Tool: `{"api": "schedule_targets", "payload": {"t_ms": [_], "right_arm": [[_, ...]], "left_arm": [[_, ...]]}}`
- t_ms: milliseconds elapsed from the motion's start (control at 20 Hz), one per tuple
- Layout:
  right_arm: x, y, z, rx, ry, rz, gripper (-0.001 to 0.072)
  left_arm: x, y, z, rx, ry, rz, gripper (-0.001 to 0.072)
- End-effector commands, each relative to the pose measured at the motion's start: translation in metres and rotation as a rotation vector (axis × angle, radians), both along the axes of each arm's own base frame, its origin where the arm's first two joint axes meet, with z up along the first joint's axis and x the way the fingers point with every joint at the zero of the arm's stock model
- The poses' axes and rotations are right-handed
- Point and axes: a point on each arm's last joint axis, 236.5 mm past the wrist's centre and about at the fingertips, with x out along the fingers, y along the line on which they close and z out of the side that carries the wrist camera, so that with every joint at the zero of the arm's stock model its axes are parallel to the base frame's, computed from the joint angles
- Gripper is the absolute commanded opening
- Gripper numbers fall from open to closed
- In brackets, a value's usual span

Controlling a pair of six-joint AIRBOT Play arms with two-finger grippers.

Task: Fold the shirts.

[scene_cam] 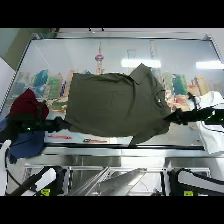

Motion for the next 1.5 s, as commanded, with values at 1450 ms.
{"api": "schedule_targets", "payload": {"t_ms": [1450], "right_arm": [[0.246, 0.016, 0.036, -0.066, -0.476, -0.112, 0.0020]], "left_arm": [[0.243, -0.022, 0.000, -0.096, -0.117, -0.071, 0.0019]]}}
